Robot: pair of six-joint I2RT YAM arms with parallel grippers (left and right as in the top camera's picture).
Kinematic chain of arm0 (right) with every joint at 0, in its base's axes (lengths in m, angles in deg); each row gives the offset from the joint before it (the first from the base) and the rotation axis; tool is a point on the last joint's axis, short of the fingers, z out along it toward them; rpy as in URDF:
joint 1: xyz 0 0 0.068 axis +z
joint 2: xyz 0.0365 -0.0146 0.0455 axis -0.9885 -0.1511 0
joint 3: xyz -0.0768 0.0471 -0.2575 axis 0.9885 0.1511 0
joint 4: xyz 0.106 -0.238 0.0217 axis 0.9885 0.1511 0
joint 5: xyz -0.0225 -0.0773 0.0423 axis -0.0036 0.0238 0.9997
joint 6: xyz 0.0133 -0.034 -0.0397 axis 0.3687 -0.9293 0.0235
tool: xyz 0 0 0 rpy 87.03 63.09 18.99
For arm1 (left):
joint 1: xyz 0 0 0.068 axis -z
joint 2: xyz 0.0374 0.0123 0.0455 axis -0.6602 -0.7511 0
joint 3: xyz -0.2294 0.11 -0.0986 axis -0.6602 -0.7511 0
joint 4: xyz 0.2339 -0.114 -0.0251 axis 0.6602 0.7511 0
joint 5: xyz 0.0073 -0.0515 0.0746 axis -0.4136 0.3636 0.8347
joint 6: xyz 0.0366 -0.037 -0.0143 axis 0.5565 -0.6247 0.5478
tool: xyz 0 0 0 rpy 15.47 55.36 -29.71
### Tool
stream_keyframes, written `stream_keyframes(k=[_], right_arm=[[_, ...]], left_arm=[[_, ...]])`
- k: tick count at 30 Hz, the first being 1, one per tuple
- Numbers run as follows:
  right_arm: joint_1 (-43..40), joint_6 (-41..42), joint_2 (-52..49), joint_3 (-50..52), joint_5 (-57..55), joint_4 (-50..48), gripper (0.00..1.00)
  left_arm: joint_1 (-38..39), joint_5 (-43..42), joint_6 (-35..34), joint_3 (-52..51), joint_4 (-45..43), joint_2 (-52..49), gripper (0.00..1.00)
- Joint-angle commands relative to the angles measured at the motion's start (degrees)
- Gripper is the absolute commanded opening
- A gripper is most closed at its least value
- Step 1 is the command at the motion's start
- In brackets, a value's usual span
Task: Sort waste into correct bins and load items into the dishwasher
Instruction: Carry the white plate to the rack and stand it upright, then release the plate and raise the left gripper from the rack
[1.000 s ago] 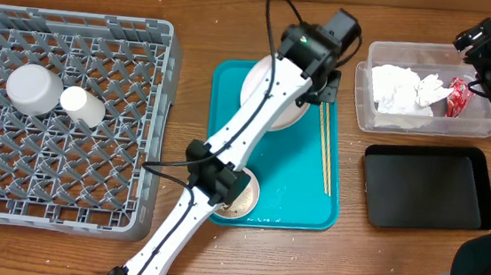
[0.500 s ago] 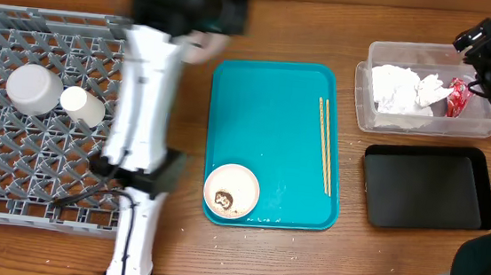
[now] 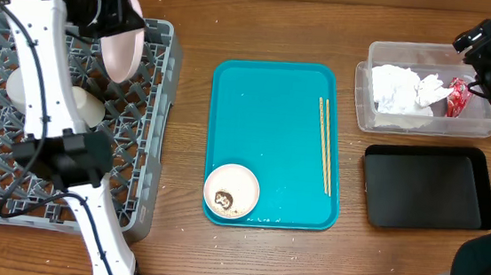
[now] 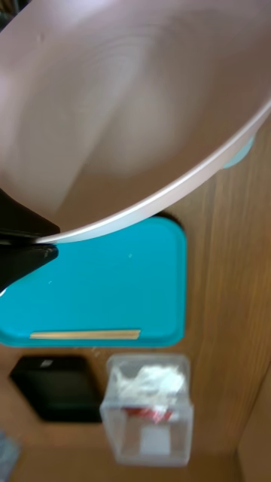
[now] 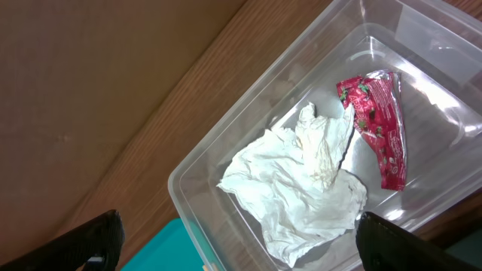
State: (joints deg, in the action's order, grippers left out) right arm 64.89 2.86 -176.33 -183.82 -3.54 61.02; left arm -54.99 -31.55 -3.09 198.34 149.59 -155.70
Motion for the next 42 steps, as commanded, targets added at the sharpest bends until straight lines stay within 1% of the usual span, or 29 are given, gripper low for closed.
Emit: stream_keyframes(k=[1,4,7,11,17,25,27,31,32,33,35,36,37,38,42], right_arm=[[-0.04,0.44,0.98,-0.61,-0.79,-0.17,1.00],[-0.04,0.44,0.98,-0.61,-0.79,-0.13,1.00],[-0.04,0.44,0.98,-0.61,-0.79,-0.11,1.00],[-0.04,0.44,0.98,-0.61,-0.79,-0.11,1.00],[-0.04,0.42,0.98,-0.61,-0.81,-0.11,1.00],[-0.04,0.44,0.98,-0.61,-0.79,-0.11,1.00],[-0.04,0.42,0.98,-0.61,-0.79,-0.09,1.00],[-0.04,0.44,0.98,-0.61,-0.11,-0.09,1.00],[-0.04,0.42,0.98,-0.61,0.87,-0.09,1.00],[-0.04,0.42,0.98,-0.61,1.90,-0.09,1.00],[-0.04,0.42,0.98,-0.61,4.28,-0.07,1.00],[-0.04,0.42,0.98,-0.61,5.29,-0.07,1.00],[-0.02,0.42,0.98,-0.61,6.10,-0.07,1.00],[-0.02,0.42,0.98,-0.61,6.54,-0.07,1.00],[0.35,0.39,0.98,-0.61,7.21,-0.07,1.00]], left_arm=[[-1.07,-13.25,8.70,-3.26,0.11,-0.04,0.04],[-1.05,-15.17,10.27,-4.24,0.11,-0.04,0.04],[-0.35,-14.58,11.32,-4.22,0.11,0.09,0.04],[-0.24,-10.60,10.08,-4.81,0.11,0.09,0.04],[-1.20,-10.19,10.93,-6.78,0.11,0.09,0.04],[-1.75,-9.77,10.86,-6.78,0.11,0.09,0.05],[-2.16,-8.39,10.49,-6.78,0.11,0.09,0.07],[-3.85,-5.49,8.52,-6.78,0.11,0.09,0.08],[-4.46,-5.60,8.41,-6.78,0.11,0.09,0.11],[-4.98,-5.55,8.09,-6.78,0.11,0.09,0.17],[-6.21,-5.53,7.28,-6.78,0.11,0.09,0.35],[-6.71,-5.46,6.84,-6.75,0.11,0.11,0.46],[-7.26,-5.49,6.43,-6.75,0.11,0.20,0.50],[-7.78,-5.49,5.97,-6.73,0.11,0.33,0.50],[-9.18,-5.49,5.03,-6.69,0.11,2.25,0.49]])
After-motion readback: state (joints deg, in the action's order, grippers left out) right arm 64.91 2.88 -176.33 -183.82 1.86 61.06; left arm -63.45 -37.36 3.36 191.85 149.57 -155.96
